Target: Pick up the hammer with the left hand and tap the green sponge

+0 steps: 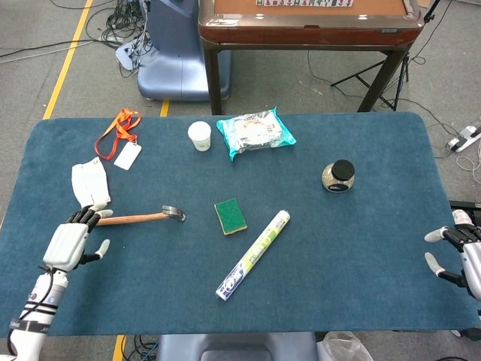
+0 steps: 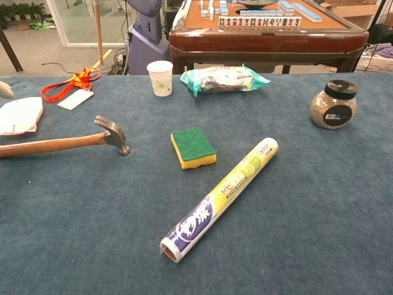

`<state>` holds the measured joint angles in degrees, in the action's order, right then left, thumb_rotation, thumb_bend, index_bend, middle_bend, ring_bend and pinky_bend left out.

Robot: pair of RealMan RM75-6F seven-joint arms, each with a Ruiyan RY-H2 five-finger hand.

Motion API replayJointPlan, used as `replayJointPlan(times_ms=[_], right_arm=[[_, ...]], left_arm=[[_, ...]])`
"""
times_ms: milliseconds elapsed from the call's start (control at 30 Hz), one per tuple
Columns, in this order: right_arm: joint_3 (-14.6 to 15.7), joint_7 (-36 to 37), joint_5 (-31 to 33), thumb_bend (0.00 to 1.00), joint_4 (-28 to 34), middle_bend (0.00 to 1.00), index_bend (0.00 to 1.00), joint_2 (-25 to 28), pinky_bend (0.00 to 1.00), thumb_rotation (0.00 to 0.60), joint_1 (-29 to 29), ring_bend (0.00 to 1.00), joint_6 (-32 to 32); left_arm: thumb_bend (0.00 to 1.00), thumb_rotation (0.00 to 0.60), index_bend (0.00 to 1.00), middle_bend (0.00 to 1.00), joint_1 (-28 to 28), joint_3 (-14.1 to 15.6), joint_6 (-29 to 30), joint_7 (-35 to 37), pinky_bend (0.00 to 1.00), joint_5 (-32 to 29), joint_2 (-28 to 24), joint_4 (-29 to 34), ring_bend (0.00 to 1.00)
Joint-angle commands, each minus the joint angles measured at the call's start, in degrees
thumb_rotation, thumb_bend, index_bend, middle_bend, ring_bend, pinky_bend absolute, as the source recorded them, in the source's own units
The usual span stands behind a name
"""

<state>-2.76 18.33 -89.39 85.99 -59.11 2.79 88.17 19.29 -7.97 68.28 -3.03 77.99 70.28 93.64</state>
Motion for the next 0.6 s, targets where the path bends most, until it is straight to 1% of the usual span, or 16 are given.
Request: replayJointPlan(times_ms=[33, 100, 300, 333, 400, 600], right_arm=[[0.0, -0.1, -0.1, 0.32, 0.0, 0.45, 0.46, 0.0, 0.26, 0.600, 0.1, 0.39, -0.1], [0.0, -0.1, -0.1, 0.32, 0.0, 0.45, 0.46, 0.0, 0.26, 0.600, 0.1, 0.39, -0.2], [0.0, 0.0, 0.0, 0.32, -0.1, 0.45, 0.46, 0.0, 0.26, 0.600, 0.2, 0.39, -0.4], [0.1, 0.1, 0.0, 0.32, -0.1, 0.45, 0.46, 0.0, 0.26, 0.600, 0.2, 0.39, -0.5], [0.0, 0.3, -0.1, 0.32, -0.2, 0.45, 0.46, 0.0, 0.26, 0.600, 0.2, 0.39, -0.5], [0.0, 0.6, 0.0, 0.32, -0.3, 0.45, 0.46, 0.1, 0.26, 0.600, 0.3, 0.39, -0.7]], left_arm=[[0.29, 0.600, 0.20, 0.14, 3.4, -1.1, -4.4, -3.2, 0.15, -3.1, 1.9, -1.0, 0.08], [0.26, 0.600, 0.20, 0.14, 4.9, -1.7, -6.4, -4.8, 0.15, -5.0, 2.9, -1.5, 0.08], [0.25, 0.600, 0.20, 0.14, 8.1, -3.0, -9.3, -9.8, 0.15, -10.1, 5.8, -3.2, 0.07], [0.25, 0.600, 0.20, 0.14, 9.7, -3.6, -11.3, -11.8, 0.15, -12.7, 7.2, -4.6, 0.07], [0.25, 0.600, 0.20, 0.15, 11.5, -4.3, -13.0, -14.7, 0.15, -16.7, 8.7, -6.0, 0.07], [0.25, 0.600, 0.21, 0.16, 15.0, -5.0, -15.0, -20.5, 0.15, -24.9, 11.5, -8.2, 0.07]])
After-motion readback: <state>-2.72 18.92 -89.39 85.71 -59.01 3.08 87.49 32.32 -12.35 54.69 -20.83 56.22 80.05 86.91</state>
